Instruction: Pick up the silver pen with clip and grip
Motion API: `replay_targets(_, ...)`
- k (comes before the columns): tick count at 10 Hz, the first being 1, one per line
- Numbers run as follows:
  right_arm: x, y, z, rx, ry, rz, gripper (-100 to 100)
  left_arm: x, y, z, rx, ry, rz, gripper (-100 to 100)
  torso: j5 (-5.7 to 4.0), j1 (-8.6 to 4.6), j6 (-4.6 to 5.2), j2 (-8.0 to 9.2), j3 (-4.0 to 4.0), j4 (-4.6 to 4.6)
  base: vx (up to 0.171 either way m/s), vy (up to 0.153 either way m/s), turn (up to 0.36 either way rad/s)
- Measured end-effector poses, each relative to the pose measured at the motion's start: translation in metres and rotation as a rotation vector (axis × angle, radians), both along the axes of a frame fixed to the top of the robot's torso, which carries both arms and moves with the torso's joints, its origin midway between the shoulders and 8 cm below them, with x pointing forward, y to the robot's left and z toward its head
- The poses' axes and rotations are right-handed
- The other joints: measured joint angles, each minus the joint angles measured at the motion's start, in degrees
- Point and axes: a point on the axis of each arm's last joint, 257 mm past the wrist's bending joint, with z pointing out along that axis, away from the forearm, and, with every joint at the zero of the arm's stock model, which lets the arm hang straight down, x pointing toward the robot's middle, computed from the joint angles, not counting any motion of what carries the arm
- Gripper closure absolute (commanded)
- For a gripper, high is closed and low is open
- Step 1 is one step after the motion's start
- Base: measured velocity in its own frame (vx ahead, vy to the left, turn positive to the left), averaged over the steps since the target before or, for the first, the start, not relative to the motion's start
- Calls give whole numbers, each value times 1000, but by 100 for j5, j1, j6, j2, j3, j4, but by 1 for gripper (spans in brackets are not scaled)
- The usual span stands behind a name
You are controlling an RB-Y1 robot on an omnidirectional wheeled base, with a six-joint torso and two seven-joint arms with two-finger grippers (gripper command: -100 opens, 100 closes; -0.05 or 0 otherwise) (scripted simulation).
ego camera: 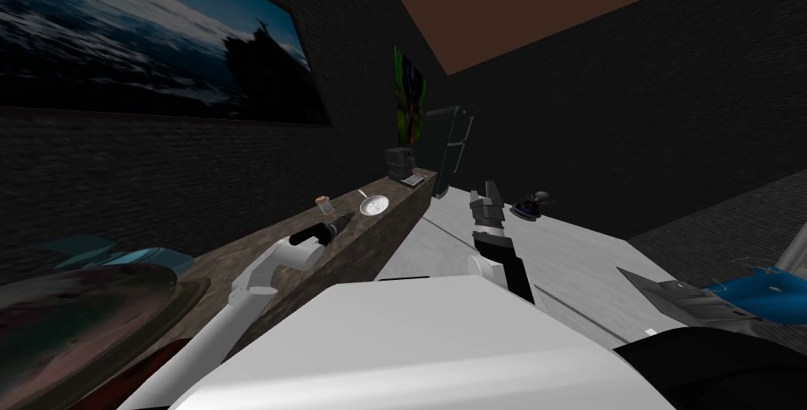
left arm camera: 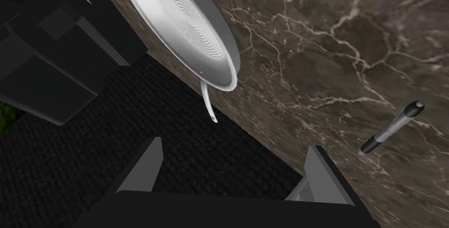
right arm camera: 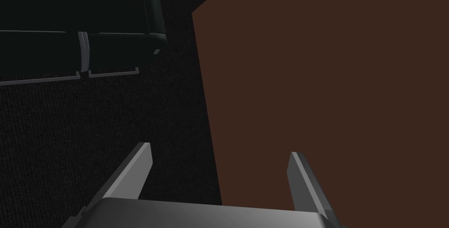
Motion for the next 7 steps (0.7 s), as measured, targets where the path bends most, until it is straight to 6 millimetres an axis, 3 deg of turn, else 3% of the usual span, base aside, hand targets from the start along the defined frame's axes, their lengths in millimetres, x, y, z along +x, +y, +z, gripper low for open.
replay_targets(7, 0, 0, 0, 0, 0, 0, 0, -31, 52, -42, 107, 207, 68, -100, 0, -1, 0, 1, 1, 0, 45, -12, -22)
